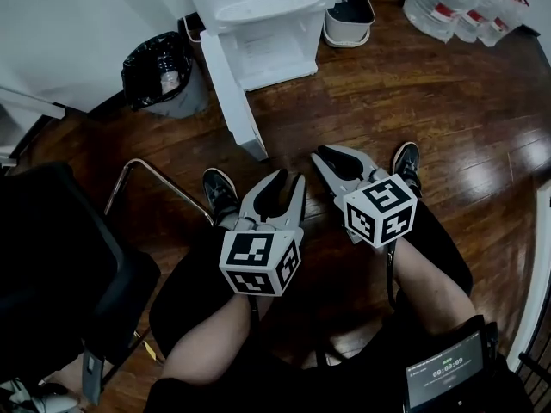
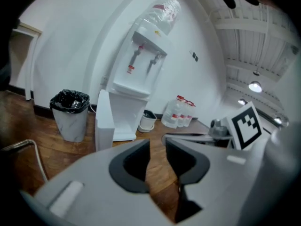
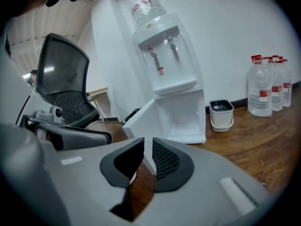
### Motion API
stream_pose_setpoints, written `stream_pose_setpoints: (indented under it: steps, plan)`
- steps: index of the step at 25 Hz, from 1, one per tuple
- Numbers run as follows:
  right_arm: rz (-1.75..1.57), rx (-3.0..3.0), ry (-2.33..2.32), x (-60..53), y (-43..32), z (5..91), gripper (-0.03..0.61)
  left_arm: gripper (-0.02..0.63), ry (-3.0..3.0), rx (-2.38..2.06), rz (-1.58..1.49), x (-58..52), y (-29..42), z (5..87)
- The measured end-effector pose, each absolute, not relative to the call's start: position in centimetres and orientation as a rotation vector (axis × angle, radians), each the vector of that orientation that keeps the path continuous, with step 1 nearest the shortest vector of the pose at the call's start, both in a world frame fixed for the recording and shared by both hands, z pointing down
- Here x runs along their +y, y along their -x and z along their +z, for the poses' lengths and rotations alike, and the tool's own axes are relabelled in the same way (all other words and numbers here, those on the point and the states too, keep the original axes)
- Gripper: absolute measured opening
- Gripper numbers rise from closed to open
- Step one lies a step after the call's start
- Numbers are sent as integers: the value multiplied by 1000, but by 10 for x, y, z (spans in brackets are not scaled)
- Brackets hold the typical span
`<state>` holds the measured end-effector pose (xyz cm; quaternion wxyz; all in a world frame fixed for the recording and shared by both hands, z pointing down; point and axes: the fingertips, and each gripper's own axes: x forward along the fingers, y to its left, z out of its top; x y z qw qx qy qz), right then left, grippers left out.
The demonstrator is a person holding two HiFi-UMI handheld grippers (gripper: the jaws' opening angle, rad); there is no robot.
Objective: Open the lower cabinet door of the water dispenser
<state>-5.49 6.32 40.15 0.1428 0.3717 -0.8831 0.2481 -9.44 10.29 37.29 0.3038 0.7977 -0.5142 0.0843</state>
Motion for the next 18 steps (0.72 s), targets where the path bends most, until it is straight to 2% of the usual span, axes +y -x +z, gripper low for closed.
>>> stream_pose_setpoints:
  steps: [16, 18]
  plan:
    - [611, -2574, -957, 45, 32, 370, 57, 121, -2104, -1481, 260, 68, 87, 367]
    - [565, -2582, -926, 47, 35, 368, 57, 149, -2071, -1513, 267, 75, 94, 375]
